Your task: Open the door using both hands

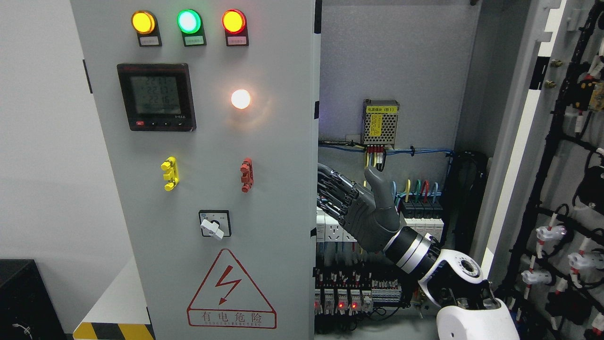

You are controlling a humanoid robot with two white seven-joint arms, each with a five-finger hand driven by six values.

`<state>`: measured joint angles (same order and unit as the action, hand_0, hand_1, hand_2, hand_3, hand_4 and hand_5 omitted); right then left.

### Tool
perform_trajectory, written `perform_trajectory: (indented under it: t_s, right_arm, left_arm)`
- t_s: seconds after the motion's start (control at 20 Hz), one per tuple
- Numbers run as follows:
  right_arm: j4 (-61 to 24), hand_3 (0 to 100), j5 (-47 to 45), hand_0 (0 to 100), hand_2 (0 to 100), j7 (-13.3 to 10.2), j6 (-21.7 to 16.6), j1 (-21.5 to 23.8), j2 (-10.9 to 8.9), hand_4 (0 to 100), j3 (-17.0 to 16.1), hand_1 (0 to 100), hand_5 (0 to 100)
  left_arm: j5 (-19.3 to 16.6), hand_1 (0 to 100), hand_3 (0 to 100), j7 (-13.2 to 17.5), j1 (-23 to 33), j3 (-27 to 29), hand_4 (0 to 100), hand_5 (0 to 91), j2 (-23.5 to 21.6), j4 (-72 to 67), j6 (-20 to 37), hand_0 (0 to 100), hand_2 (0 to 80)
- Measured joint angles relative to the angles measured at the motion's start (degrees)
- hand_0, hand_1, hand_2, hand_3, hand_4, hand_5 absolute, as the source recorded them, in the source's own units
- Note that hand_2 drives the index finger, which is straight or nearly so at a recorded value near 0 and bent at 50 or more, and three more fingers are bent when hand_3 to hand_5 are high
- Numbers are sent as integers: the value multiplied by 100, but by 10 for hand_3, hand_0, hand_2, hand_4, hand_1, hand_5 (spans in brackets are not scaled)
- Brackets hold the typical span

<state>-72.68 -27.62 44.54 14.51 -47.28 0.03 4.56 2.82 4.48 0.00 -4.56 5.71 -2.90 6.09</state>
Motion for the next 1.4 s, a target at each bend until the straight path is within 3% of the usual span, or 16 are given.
perform_trajectory:
  t_s: [0.7, 1.15, 1.4]
  right_arm:
    - [51, 0, -7, 0, 0, 289, 11, -75, -2, 0, -40, 0, 0]
    - [50, 0, -6, 0, 0, 298, 4, -67, -2, 0, -42, 0, 0]
    - [-104, 0, -94, 0, 0, 277, 3, 194, -2, 0, 74, 0, 0]
  left_arm:
    - [-1, 0, 0, -16, 0, 1, 0, 0, 0, 0, 0, 0, 0]
    - [0, 0, 0, -9, 0, 1, 0, 0, 0, 0, 0, 0, 0]
    - [-1, 0, 0, -2, 0, 1, 0, 0, 0, 0, 0, 0, 0]
